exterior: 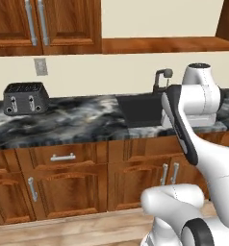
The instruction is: Pick the strainer and mug and place them in the sink. Then turn on the water.
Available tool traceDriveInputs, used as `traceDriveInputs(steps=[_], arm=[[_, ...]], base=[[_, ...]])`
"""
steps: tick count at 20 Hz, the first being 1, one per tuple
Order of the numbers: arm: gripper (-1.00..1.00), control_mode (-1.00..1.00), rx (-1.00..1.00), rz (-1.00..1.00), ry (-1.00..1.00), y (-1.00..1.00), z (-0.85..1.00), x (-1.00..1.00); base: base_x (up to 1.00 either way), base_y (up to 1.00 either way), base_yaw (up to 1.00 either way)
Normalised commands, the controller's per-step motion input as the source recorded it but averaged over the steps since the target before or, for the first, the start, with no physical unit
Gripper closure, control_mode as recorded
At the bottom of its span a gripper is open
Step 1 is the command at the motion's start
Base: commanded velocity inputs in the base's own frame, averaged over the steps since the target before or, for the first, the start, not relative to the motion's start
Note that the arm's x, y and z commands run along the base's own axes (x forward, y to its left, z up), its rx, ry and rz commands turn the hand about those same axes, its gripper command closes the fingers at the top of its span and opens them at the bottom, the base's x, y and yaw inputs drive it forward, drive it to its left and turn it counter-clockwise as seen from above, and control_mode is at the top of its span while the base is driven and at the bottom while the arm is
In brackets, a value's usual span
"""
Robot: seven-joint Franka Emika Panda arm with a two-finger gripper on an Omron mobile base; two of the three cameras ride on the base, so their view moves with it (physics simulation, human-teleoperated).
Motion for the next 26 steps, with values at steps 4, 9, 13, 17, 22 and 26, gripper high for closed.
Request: traceDriveInputs(steps=[4, 9, 13, 17, 22, 26], arm=[[1.00, 1.00, 0.00, 0.00, 0.00, 0.00, 0.00, 0.00], [1.00, 1.00, 0.00, 0.00, 0.00, 0.00, 0.00, 0.00], [1.00, 1.00, 0.00, 0.00, 0.00, 0.00, 0.00, 0.00], [1.00, 1.00, 0.00, 0.00, 0.00, 0.00, 0.00, 0.00], [1.00, 1.00, 0.00, 0.00, 0.00, 0.00, 0.00, 0.00], [1.00, 1.00, 0.00, 0.00, 0.00, 0.00, 0.00, 0.00]], base=[[0.53, -0.02, 0.00], [0.50, 0.00, 0.00], [0.53, 0.00, 0.00], [0.54, 0.00, 0.00], [0.44, -0.03, 0.00], [0.37, -0.13, 0.00]])
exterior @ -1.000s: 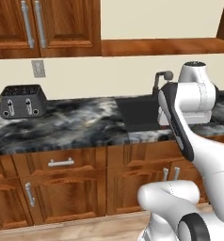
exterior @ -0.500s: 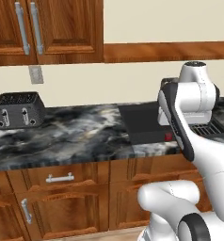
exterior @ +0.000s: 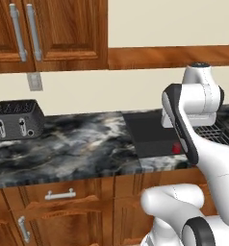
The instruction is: Pick the strainer and mug and place them in the sink. Then turn on the water.
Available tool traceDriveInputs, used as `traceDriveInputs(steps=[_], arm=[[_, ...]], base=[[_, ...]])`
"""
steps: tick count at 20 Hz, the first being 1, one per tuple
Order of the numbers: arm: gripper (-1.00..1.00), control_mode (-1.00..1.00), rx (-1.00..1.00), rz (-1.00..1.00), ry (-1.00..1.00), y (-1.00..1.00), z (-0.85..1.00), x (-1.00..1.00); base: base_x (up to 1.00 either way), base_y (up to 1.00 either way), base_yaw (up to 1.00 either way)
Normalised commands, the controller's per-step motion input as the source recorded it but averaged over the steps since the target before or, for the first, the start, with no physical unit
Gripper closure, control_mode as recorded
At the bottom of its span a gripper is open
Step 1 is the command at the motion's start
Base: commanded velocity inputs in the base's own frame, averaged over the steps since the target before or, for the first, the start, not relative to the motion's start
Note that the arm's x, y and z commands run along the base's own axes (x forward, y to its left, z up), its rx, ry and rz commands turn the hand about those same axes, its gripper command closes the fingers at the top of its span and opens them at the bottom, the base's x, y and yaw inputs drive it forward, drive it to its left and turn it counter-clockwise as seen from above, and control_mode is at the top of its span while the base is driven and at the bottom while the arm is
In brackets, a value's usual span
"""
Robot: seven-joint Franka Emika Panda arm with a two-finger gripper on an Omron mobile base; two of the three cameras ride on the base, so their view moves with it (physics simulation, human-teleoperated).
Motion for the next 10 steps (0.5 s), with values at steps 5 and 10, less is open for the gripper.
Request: traceDriveInputs(steps=[5, 10], arm=[[1.00, 1.00, 0.00, 0.00, 0.00, 0.00, 0.00, 0.00], [1.00, 1.00, 0.00, 0.00, 0.00, 0.00, 0.00, 0.00]], base=[[0.38, -0.13, 0.00], [0.37, -0.11, 0.00]])
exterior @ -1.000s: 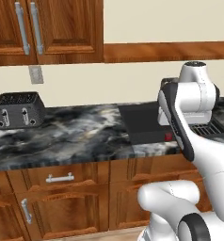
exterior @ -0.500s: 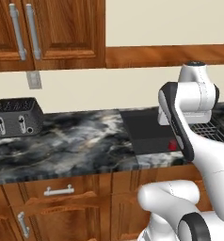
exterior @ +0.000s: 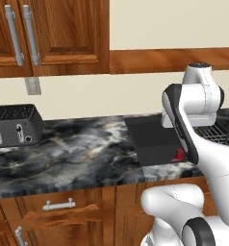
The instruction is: Pick the strainer and mug and place them in the sink. Then turn on the water.
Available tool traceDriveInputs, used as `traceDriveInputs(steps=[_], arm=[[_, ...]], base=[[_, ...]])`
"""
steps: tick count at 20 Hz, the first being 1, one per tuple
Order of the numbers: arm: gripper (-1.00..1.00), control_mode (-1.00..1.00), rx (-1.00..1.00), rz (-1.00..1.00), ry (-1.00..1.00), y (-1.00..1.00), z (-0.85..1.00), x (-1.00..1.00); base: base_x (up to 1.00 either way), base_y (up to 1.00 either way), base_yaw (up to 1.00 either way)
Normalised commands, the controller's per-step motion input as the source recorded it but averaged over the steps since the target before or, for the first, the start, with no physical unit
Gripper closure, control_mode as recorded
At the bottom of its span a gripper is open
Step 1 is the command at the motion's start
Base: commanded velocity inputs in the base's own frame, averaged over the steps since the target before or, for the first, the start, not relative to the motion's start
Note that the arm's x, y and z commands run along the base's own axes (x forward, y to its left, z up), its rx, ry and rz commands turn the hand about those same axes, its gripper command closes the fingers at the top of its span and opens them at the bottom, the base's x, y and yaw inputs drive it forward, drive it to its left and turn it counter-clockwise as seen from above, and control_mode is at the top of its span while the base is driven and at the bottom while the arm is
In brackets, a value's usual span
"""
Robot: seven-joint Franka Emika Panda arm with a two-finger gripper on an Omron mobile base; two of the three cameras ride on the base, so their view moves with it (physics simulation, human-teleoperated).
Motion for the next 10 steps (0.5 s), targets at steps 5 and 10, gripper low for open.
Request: traceDriveInputs(steps=[5, 10], arm=[[1.00, 1.00, 0.00, 0.00, 0.00, 0.00, 0.00, 0.00], [1.00, 1.00, 0.00, 0.00, 0.00, 0.00, 0.00, 0.00]], base=[[0.36, -0.10, 0.00], [0.35, -0.11, 0.01]])
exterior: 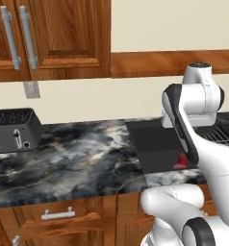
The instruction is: Pick the strainer and mug and place them in the sink. Then turn on the water.
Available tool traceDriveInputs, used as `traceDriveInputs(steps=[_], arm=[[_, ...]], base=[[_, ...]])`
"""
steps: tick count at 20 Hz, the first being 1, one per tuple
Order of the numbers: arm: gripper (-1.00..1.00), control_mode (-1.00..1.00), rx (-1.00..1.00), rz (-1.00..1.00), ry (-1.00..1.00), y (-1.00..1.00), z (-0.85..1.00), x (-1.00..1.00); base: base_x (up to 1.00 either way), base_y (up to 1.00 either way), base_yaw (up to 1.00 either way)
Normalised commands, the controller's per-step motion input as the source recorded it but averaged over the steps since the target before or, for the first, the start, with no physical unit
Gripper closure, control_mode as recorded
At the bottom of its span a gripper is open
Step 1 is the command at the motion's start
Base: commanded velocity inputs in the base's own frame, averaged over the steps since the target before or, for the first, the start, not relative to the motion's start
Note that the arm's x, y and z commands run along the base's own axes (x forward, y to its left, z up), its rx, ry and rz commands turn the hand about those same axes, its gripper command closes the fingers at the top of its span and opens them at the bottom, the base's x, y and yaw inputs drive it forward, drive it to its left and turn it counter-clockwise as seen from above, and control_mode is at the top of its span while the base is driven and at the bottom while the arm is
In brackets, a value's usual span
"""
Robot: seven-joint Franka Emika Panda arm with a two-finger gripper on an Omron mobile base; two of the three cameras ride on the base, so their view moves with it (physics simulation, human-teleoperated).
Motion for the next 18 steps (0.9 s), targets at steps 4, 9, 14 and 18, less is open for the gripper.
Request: traceDriveInputs(steps=[4, 9, 14, 18], arm=[[1.00, 1.00, 0.00, 0.00, 0.00, 0.00, 0.00, 0.00], [1.00, 1.00, 0.00, 0.00, 0.00, 0.00, 0.00, 0.00], [1.00, 1.00, 0.00, 0.00, 0.00, 0.00, 0.00, 0.00], [1.00, 1.00, 0.00, 0.00, 0.00, 0.00, 0.00, 0.00]], base=[[0.31, -0.13, 0.04], [0.09, -0.05, 0.01], [0.00, 0.00, 0.00], [0.00, 0.00, 0.00]])
